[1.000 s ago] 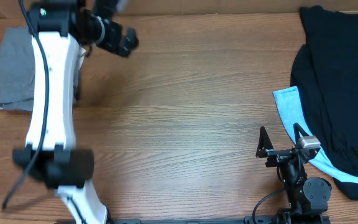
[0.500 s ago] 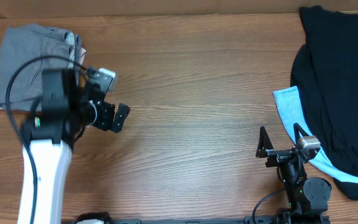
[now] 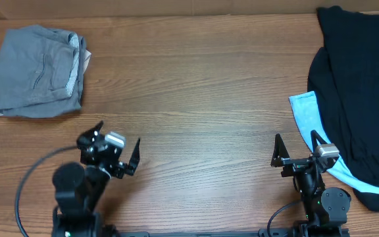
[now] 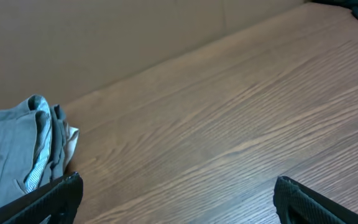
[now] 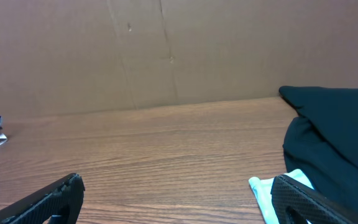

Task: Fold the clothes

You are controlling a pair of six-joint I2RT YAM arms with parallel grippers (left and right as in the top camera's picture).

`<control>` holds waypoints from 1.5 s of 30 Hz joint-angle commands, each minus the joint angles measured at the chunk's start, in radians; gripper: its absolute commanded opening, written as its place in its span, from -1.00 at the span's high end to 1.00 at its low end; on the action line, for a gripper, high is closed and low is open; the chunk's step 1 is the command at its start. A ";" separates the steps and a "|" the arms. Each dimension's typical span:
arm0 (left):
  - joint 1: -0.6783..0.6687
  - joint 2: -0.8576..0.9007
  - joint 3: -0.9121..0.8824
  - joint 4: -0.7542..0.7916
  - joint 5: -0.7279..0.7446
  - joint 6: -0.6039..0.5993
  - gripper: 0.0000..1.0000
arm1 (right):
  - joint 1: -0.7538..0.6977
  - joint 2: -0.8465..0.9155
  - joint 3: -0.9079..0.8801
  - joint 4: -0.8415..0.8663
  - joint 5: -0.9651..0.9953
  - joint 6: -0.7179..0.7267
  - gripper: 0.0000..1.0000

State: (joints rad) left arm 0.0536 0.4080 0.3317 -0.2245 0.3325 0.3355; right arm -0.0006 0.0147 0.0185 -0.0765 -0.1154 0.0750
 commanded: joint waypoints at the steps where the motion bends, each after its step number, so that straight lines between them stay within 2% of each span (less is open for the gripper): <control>1: 0.025 -0.098 -0.099 0.050 0.009 -0.055 -1.00 | -0.005 -0.012 -0.010 0.004 0.010 0.003 -1.00; 7: 0.026 -0.194 -0.213 0.169 0.009 -0.097 -1.00 | -0.005 -0.012 -0.010 0.004 0.010 0.003 -1.00; 14: 0.025 -0.305 -0.317 0.229 0.009 -0.133 -1.00 | -0.005 -0.012 -0.010 0.004 0.010 0.003 -1.00; 25: 0.025 -0.405 -0.327 0.177 -0.002 -0.135 -0.99 | -0.005 -0.012 -0.010 0.004 0.010 0.003 -1.00; 45: 0.027 -0.405 -0.327 0.177 -0.015 -0.134 -1.00 | -0.005 -0.012 -0.010 0.004 0.010 0.003 -1.00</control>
State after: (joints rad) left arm 0.0731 0.0166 0.0116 -0.0483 0.3309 0.2146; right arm -0.0006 0.0147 0.0185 -0.0761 -0.1150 0.0746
